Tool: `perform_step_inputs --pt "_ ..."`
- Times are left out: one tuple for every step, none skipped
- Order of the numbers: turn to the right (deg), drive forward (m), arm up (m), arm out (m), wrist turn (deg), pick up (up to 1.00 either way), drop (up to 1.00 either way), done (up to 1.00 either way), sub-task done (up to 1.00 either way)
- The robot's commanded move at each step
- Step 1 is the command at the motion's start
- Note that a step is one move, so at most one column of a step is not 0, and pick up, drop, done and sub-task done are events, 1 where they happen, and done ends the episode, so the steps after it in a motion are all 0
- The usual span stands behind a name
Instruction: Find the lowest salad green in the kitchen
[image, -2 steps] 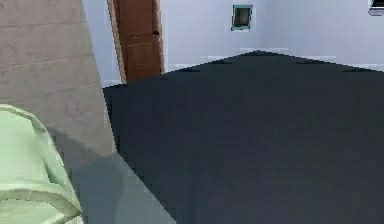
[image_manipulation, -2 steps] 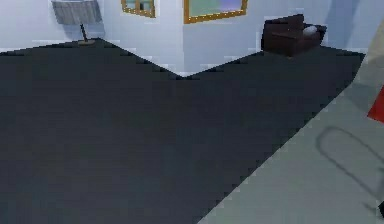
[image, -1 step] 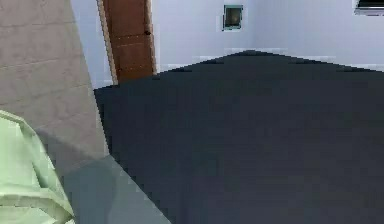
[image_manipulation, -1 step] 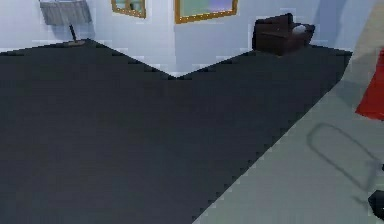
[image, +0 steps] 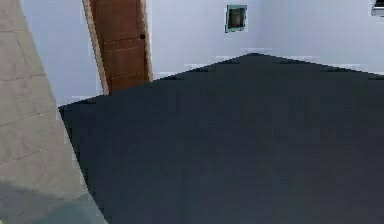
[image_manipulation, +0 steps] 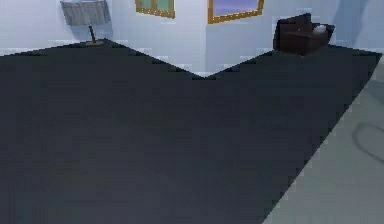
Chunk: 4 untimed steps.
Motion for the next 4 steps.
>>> perform_step_inputs --pt "0.0 0.45 0.0 0.0 0.0 0.0 0.0 0.0 0.0" --pt "-15.0 0.0 0.0 0.0 0.0 0.0 0.0 0.0 0.0" --pt "0.0 1.0 0.0 0.0 0.0 0.0 0.0 0.0 0.0" --pt "-6.0 0.0 0.0 0.0 0.0 0.0 0.0 0.0 0.0"
